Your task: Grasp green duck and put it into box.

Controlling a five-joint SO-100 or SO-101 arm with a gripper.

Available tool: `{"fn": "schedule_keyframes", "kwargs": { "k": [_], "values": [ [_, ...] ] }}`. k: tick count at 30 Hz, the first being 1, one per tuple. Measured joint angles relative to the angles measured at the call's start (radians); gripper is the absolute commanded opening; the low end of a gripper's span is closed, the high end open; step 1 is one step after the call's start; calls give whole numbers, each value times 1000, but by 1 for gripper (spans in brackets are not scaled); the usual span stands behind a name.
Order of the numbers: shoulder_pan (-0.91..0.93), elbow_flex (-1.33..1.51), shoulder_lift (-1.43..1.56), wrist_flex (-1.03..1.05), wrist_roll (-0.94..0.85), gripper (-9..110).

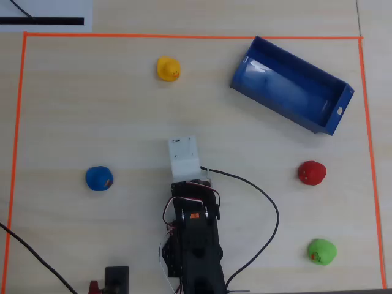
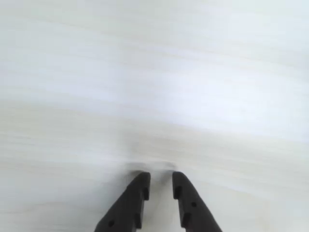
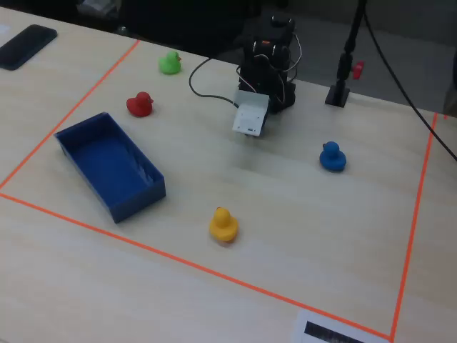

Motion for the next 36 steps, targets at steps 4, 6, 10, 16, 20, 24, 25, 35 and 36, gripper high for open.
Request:
{"fn": "schedule_keyframes", "kwargs": {
  "k": [4, 6, 10, 16, 20, 24, 25, 35, 36],
  "values": [
    [0, 0, 0, 3, 20, 2],
    [0, 0, 0, 3, 21, 2],
    [0, 0, 0, 3, 21, 2],
    [0, 0, 0, 3, 21, 2],
    [0, 0, 0, 3, 21, 2],
    [0, 0, 0, 3, 21, 2],
    [0, 0, 0, 3, 21, 2],
    [0, 0, 0, 3, 23, 2],
    [0, 0, 0, 3, 23, 2]
  ]
}}
